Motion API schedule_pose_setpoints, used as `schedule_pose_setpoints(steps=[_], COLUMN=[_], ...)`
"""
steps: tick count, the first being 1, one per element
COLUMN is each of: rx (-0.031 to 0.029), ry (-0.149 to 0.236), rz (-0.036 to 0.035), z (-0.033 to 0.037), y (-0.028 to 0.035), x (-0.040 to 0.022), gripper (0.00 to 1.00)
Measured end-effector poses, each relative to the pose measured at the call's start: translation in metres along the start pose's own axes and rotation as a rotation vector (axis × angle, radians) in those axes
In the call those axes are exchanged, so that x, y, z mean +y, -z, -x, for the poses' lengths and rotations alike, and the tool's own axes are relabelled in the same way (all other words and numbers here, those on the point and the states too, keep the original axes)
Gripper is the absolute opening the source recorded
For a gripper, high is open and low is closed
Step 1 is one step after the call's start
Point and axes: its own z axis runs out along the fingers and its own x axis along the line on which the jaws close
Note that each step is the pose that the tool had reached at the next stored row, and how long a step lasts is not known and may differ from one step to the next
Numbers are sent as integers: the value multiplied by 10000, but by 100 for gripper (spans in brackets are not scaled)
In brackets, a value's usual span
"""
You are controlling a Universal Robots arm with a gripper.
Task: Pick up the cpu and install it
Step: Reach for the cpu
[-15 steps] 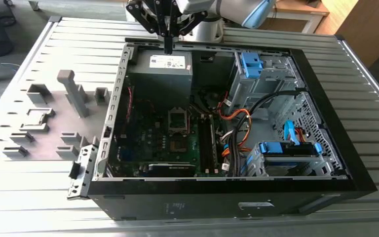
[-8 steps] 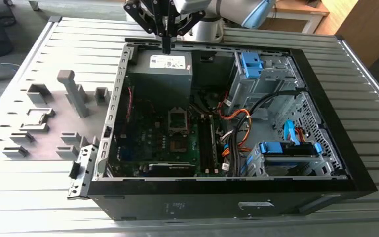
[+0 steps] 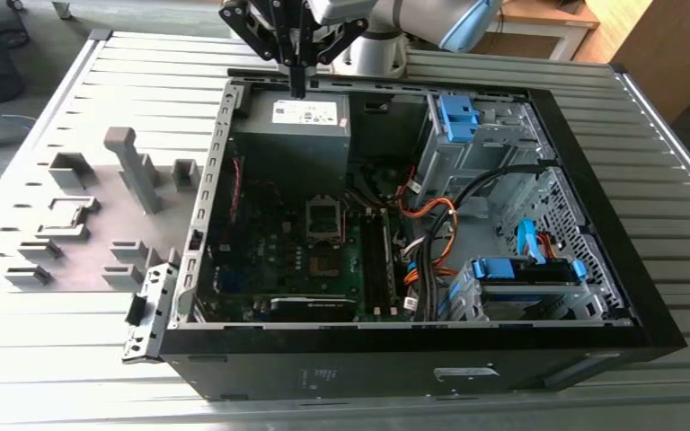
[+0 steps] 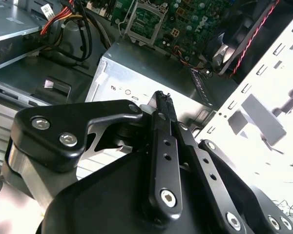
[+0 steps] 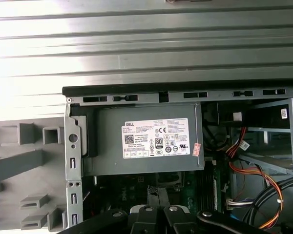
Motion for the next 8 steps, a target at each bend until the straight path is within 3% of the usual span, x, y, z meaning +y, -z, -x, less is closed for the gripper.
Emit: schedule_pose_setpoints(steps=[8], rx=[1], ry=[0], rz=[-1], z=[-38], y=[2], x=[-3], gripper=[11])
